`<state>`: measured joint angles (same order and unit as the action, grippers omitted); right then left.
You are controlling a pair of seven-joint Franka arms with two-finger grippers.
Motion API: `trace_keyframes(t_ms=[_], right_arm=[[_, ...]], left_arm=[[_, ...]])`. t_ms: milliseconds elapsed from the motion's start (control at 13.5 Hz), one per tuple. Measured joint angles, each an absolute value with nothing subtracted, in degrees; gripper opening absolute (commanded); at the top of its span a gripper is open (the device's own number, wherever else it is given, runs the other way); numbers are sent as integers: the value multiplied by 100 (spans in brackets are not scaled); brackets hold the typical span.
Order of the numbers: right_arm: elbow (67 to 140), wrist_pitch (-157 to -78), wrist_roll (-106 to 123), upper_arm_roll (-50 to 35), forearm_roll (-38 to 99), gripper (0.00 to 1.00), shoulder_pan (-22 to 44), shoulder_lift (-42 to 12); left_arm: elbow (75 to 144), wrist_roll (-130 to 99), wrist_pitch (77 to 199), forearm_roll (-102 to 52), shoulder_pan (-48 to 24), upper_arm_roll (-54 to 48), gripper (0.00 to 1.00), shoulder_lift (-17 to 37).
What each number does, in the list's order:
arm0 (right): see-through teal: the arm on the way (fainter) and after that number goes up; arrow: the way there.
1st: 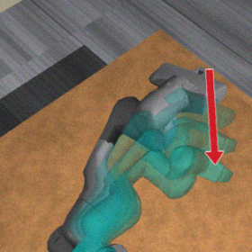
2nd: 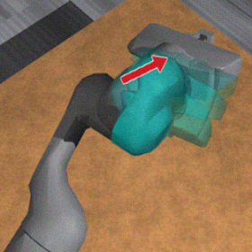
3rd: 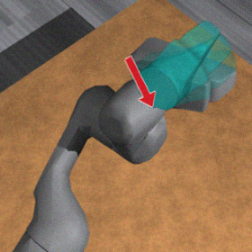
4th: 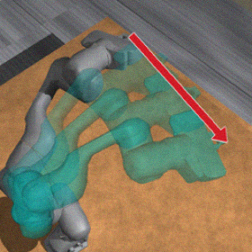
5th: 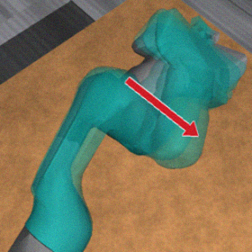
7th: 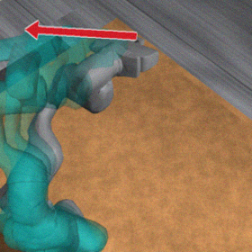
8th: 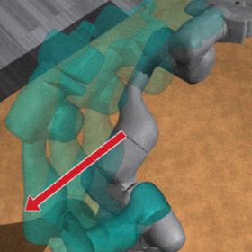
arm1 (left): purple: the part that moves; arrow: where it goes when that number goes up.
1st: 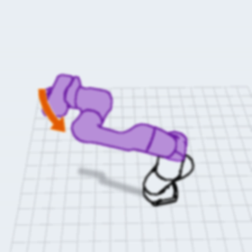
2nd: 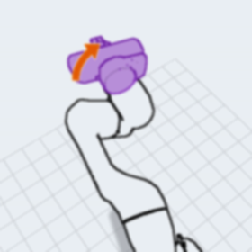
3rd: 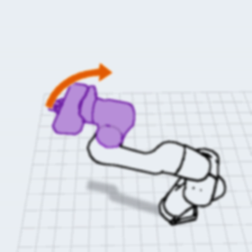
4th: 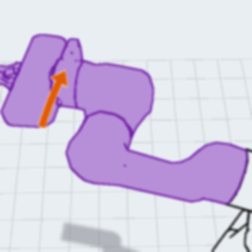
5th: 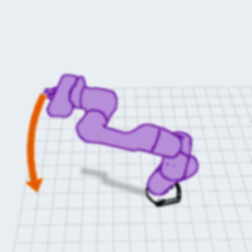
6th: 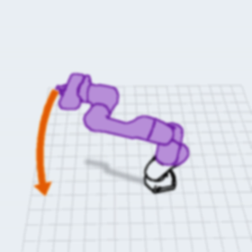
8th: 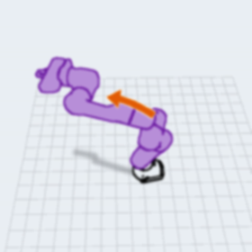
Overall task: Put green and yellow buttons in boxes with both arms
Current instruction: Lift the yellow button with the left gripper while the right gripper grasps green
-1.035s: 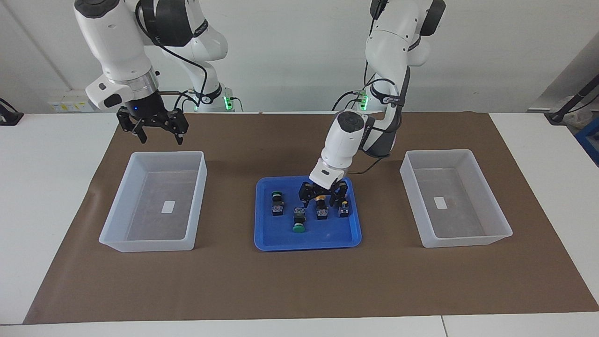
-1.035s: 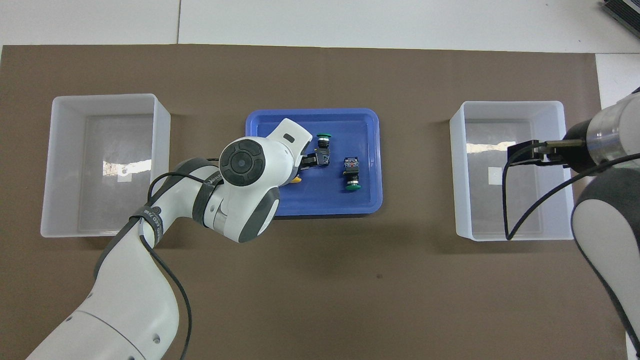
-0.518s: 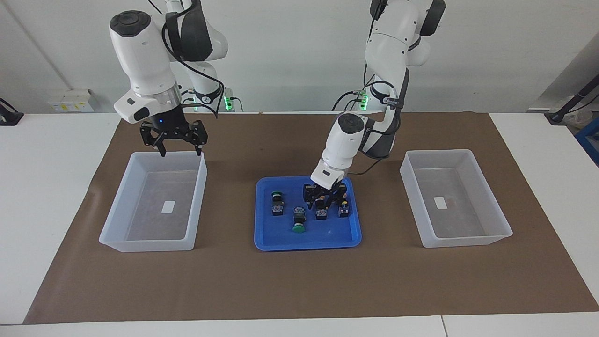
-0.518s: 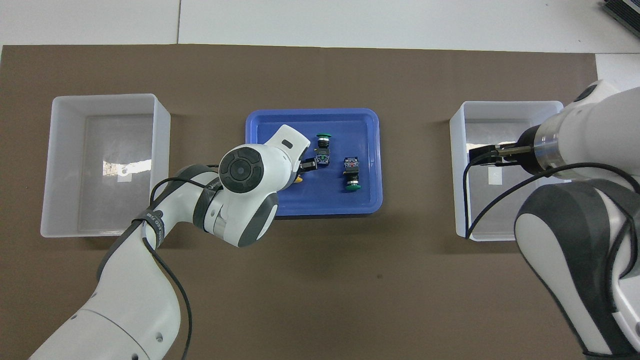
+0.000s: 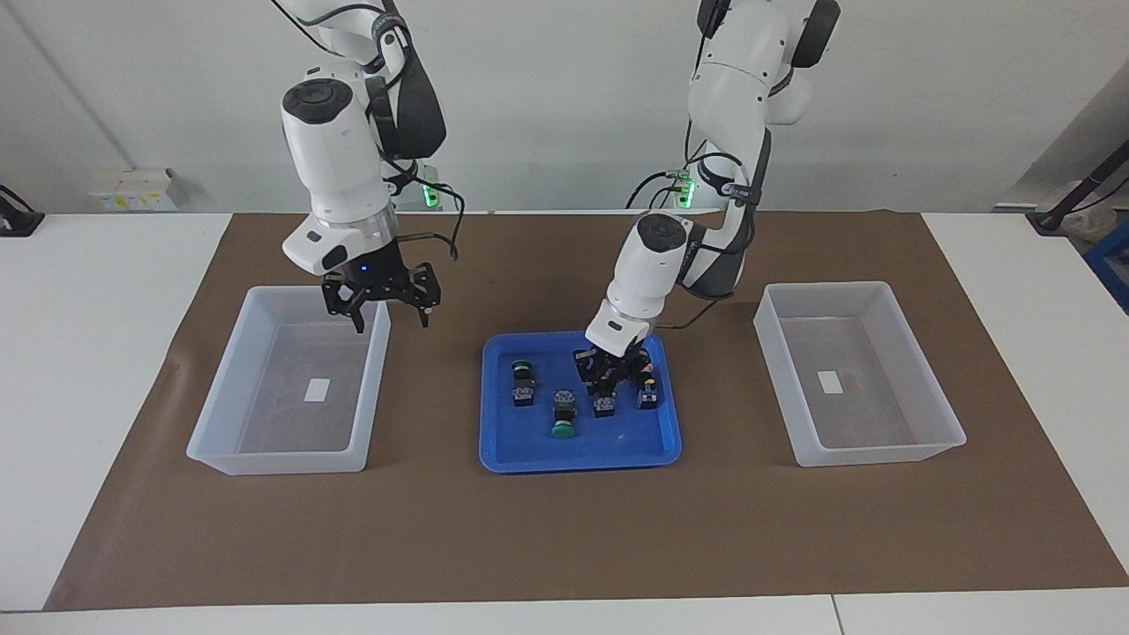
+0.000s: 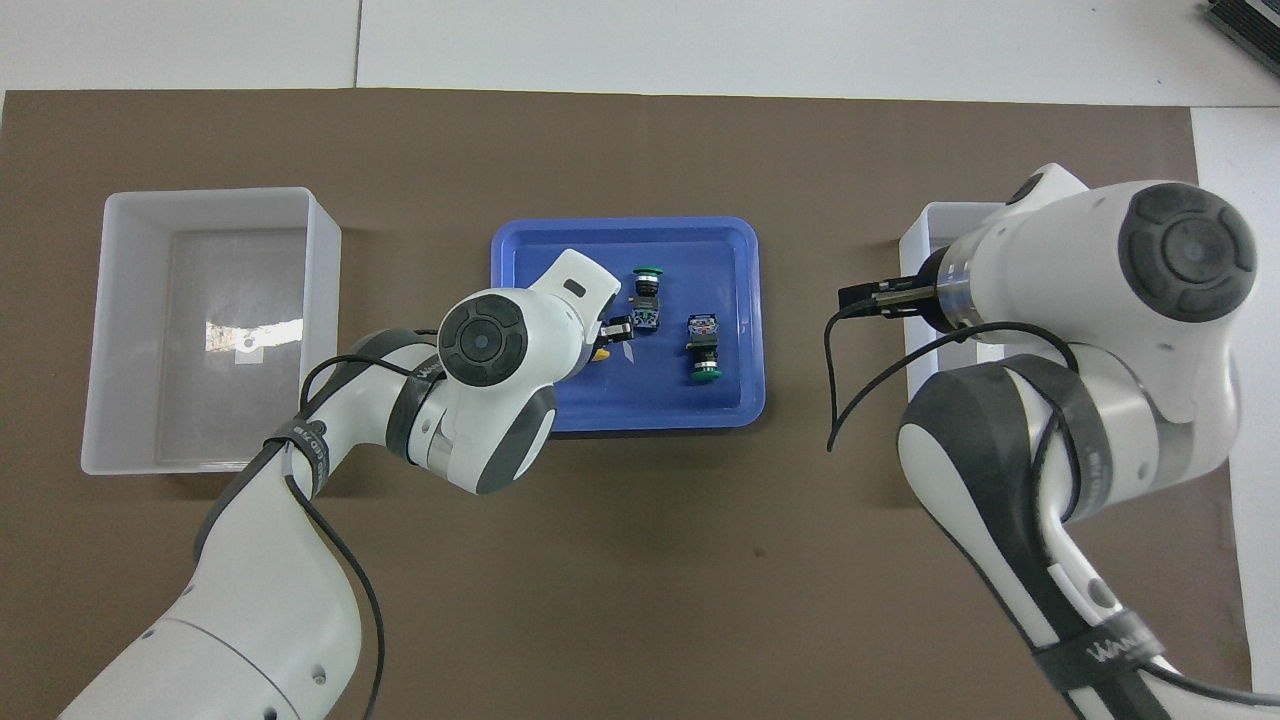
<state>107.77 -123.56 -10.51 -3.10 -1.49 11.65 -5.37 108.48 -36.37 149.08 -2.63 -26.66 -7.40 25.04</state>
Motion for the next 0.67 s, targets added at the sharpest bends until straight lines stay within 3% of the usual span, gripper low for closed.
trace_keyframes(t_ms=[296,665], right_arm=[[10788,-13180,-1475,-314,-148,100,1627,-1137],[10787,-13845,-1655,-315,-152,100,2106,-1726]], left_arm=[[10595,-3637,14679,-263,-2661,-711,0,2495],[9341,-3642,13154,-264,-2342,-637,0,2409]])
